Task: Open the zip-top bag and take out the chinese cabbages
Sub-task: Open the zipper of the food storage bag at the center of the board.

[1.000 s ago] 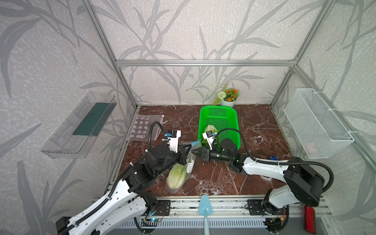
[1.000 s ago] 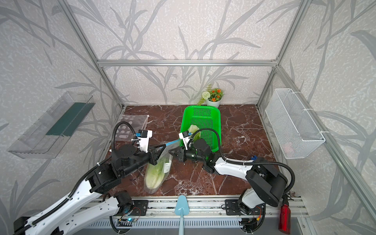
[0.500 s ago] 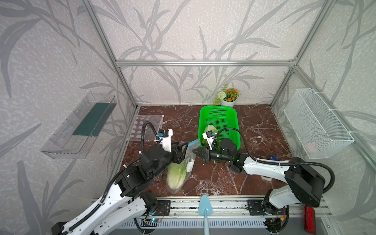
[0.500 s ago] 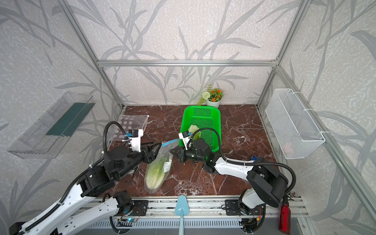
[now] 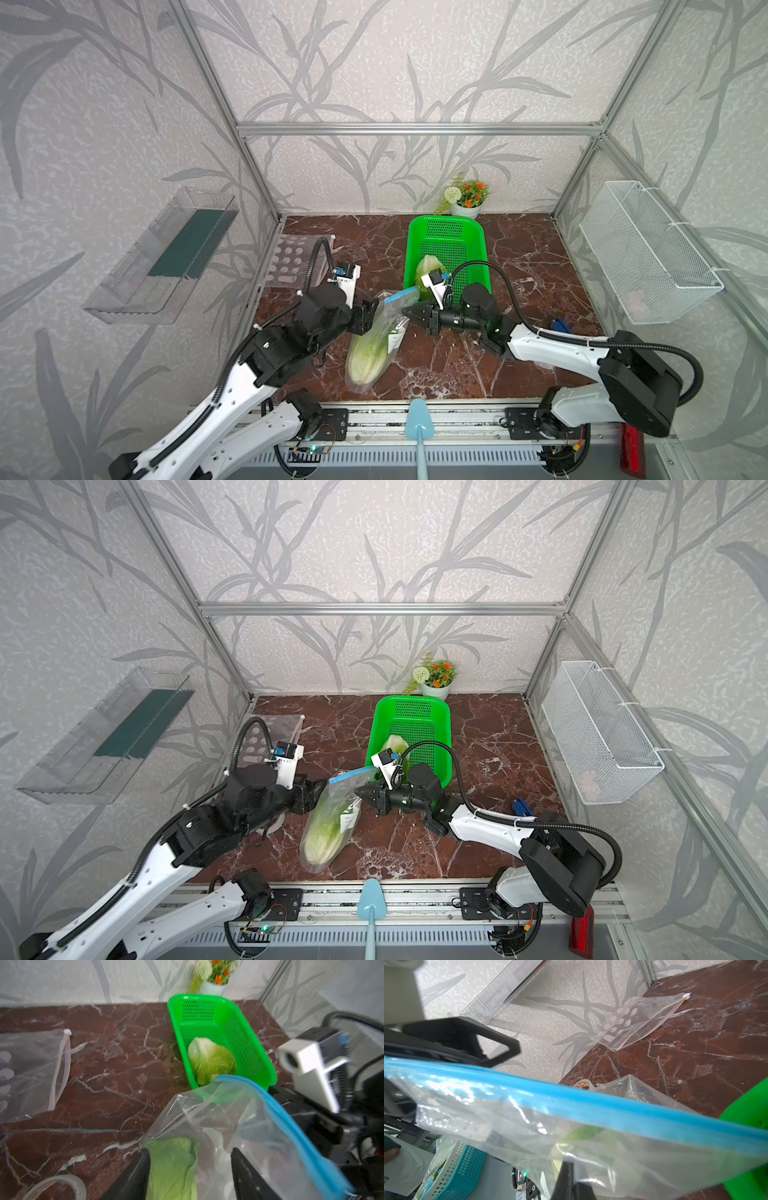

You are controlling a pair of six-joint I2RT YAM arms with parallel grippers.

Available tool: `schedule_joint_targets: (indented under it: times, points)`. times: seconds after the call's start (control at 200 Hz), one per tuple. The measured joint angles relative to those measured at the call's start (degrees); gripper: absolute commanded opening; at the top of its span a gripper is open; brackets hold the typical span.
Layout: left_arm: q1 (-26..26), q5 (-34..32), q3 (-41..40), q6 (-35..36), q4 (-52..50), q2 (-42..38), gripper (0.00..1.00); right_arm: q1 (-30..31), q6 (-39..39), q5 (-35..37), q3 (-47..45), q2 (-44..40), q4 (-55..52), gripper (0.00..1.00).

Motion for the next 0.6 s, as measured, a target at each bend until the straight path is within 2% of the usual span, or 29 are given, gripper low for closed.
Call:
schedule_joint_targets:
  times: [0.075,0.175,0.195,0.215,0.425,0.57,0.605]
  points:
    - [5.64,6.8,-2.34,0.98,-0.07,1.92,0.76,-0.2,-0.11,-1.7,0.02,0.85,1.16,0.0]
    - [11.26,15.82,-3.82,2.03,-0.52,2.36,0.85,-0.37,-0.57,-3.5,0.2,1.2,1.55,0.0]
    - [11.76,17.33,-3.82,2.14,-0.42,2.47,0.97,-0.48,-0.66,-3.74,0.24,1.2,1.57,0.0]
    - [12.24,19.23,-3.82,2.49,-0.24,2.67,0.99,-0.55,-0.74,-4.17,0.33,1.2,1.64,0.0]
    - [13.31,38.86,-3.82,2.86,3.04,10.58,0.99,-1.16,-1.79,-6.88,1.64,1.22,1.9,0.0]
    - [13.49,46.01,-4.76,3.37,3.69,14.4,0.99,-1.62,-1.97,-8.15,2.4,1.29,1.92,0.0]
    - [13.51,47.28,-5.35,3.15,4.39,14.43,0.96,-1.64,-1.97,-8.46,2.62,1.42,1.97,0.0]
